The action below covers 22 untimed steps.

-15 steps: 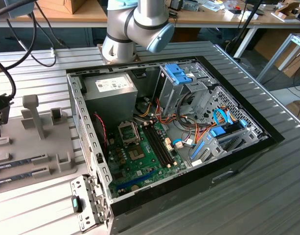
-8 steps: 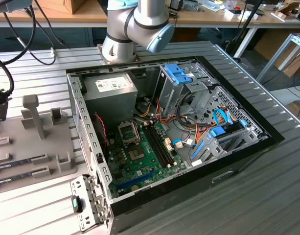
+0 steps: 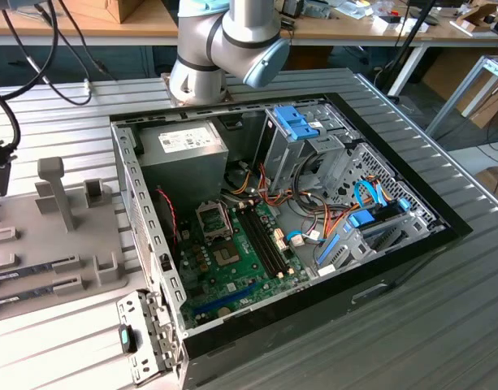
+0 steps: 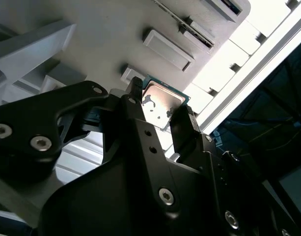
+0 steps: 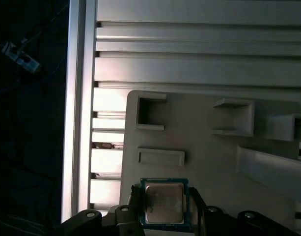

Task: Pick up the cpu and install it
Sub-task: 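Pick up the cpu and move it towards the insertion slot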

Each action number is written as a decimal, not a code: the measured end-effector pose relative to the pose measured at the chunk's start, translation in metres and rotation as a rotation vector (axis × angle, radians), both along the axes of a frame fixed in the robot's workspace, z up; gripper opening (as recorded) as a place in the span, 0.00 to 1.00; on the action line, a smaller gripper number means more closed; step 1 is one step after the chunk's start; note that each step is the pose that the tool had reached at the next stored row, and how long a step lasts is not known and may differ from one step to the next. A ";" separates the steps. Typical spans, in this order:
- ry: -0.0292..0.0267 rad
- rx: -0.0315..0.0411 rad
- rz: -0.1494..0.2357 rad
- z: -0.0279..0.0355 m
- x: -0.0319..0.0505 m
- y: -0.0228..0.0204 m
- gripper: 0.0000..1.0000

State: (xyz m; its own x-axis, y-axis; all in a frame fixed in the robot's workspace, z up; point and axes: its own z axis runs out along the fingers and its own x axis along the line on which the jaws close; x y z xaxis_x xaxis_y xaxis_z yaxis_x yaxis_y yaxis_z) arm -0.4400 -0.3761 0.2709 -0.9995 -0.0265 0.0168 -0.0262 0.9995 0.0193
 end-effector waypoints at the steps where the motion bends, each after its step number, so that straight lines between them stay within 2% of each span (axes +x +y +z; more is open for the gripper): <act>1: 0.0001 0.0000 0.000 0.0011 0.0000 0.0000 0.47; 10: 0.0001 0.0002 0.000 0.0131 0.0001 0.0000 0.47; 13: 0.0001 0.0002 0.000 0.0205 0.0001 0.0000 0.47; 22: 0.0000 0.0004 0.000 0.0332 0.0004 0.0000 0.47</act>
